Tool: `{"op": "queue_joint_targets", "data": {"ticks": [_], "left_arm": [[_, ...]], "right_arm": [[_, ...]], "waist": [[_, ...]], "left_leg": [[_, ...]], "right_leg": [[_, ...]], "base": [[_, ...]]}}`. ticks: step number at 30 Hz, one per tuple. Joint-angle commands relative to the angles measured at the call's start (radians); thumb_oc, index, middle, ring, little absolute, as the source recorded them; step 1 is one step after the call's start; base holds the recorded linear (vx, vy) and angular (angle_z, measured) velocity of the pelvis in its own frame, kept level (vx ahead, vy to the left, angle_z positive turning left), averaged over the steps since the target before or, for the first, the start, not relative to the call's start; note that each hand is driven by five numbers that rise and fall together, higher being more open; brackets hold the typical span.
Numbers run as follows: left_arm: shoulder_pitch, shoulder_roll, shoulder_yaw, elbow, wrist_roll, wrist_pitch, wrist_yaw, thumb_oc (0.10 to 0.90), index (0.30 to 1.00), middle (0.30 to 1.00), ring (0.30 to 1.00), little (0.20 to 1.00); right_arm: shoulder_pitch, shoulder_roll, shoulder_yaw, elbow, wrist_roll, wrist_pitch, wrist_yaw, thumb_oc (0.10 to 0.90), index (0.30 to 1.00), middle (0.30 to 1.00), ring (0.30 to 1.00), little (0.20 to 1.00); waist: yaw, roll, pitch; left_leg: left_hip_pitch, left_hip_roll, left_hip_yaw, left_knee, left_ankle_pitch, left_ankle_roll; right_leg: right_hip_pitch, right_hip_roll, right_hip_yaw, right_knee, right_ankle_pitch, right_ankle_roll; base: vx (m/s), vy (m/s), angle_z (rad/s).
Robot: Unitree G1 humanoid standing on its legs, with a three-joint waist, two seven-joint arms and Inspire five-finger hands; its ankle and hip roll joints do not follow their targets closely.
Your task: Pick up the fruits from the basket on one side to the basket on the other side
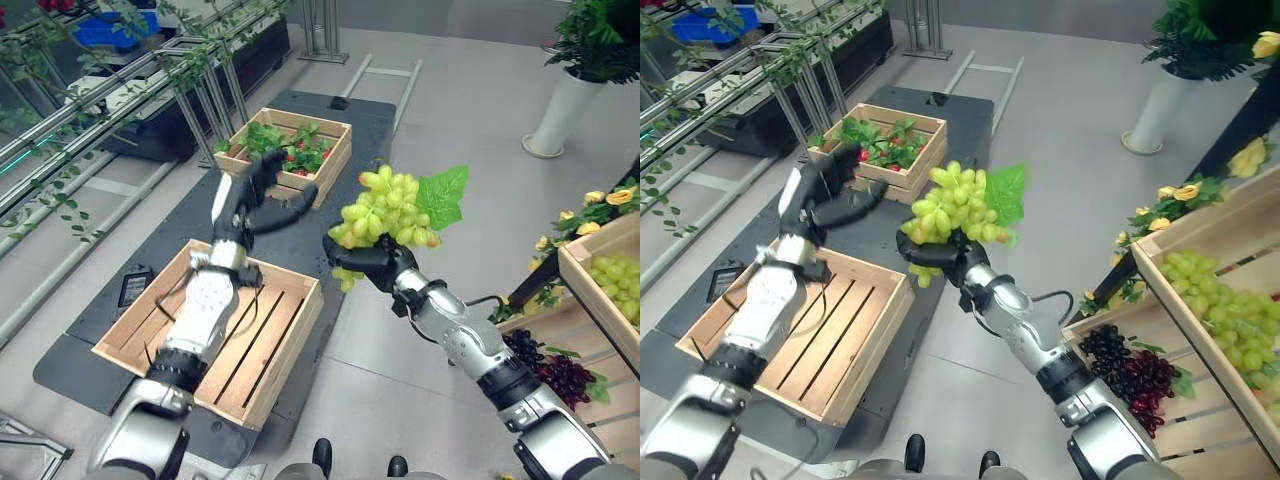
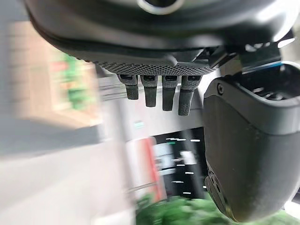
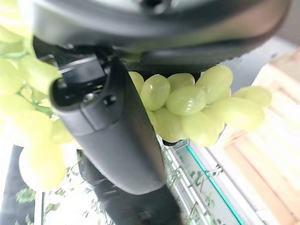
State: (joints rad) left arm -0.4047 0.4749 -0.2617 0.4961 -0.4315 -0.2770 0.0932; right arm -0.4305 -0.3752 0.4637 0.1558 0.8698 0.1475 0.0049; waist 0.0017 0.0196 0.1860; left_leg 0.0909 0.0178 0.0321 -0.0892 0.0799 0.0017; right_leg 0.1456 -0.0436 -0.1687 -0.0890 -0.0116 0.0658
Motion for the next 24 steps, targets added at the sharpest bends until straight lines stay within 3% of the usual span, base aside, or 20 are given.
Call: {"op": "queue_joint_targets", "data": {"ticks": [1, 9, 13, 18, 24], "left_arm": [[-0.032, -0.016, 0.008, 0.12, 0.051, -0.056, 0.02, 0.8, 0.9, 0.9, 0.9, 0.9], [0.096, -0.094, 0.033, 0.136, 0.023, -0.054, 0.022, 0.8, 0.9, 0.9, 0.9, 0.9], [0.123, -0.127, 0.039, 0.165, 0.026, -0.062, 0.026, 0.8, 0.9, 0.9, 0.9, 0.9], [0.144, -0.152, 0.036, 0.198, 0.023, -0.041, 0.014, 0.8, 0.9, 0.9, 0.9, 0.9], [0.161, -0.17, 0.023, 0.245, 0.01, 0.0, -0.008, 0.8, 0.9, 0.9, 0.9, 0.9]], "right_arm": [[0.02, 0.002, -0.15, -0.171, -0.047, -0.149, 0.105, 0.4, 0.3, 0.3, 0.3, 0.3], [0.209, -0.114, -0.289, -0.312, -0.071, -0.134, 0.231, 0.4, 0.3, 0.3, 0.3, 0.3], [0.262, -0.162, -0.349, -0.389, -0.054, -0.087, 0.296, 0.4, 0.3, 0.3, 0.3, 0.3], [0.322, -0.203, -0.39, -0.467, -0.08, -0.04, 0.364, 0.4, 0.3, 0.3, 0.3, 0.3], [0.392, -0.272, -0.457, -0.509, -0.125, -0.032, 0.425, 0.4, 0.3, 0.3, 0.3, 0.3]], "waist": [[-0.048, -0.024, -0.147], [-0.117, -0.042, -0.125], [-0.158, -0.05, -0.113], [-0.202, -0.053, -0.102], [-0.261, -0.058, -0.085]], "left_leg": [[0.035, -0.024, 0.045, 0.002, -0.094, 0.007], [0.054, -0.01, 0.137, 0.002, -0.11, 0.021], [0.065, -0.006, 0.191, 0.002, -0.12, 0.027], [0.073, -0.005, 0.241, 0.002, -0.125, 0.031], [0.084, -0.004, 0.297, 0.002, -0.133, 0.037]], "right_leg": [[-0.024, -0.015, 0.035, 0.002, 0.039, -0.024], [-0.048, -0.015, 0.112, 0.002, 0.061, 0.0], [-0.065, -0.015, 0.166, 0.002, 0.08, 0.013], [-0.088, -0.01, 0.229, 0.002, 0.105, 0.027], [-0.112, -0.003, 0.291, 0.009, 0.124, 0.04]], "base": [[0.01, 0.099, -0.24], [0.01, 0.079, -0.39], [0.01, 0.07, -0.47], [0.01, 0.068, -0.49], [0.01, 0.065, -0.35]]}}
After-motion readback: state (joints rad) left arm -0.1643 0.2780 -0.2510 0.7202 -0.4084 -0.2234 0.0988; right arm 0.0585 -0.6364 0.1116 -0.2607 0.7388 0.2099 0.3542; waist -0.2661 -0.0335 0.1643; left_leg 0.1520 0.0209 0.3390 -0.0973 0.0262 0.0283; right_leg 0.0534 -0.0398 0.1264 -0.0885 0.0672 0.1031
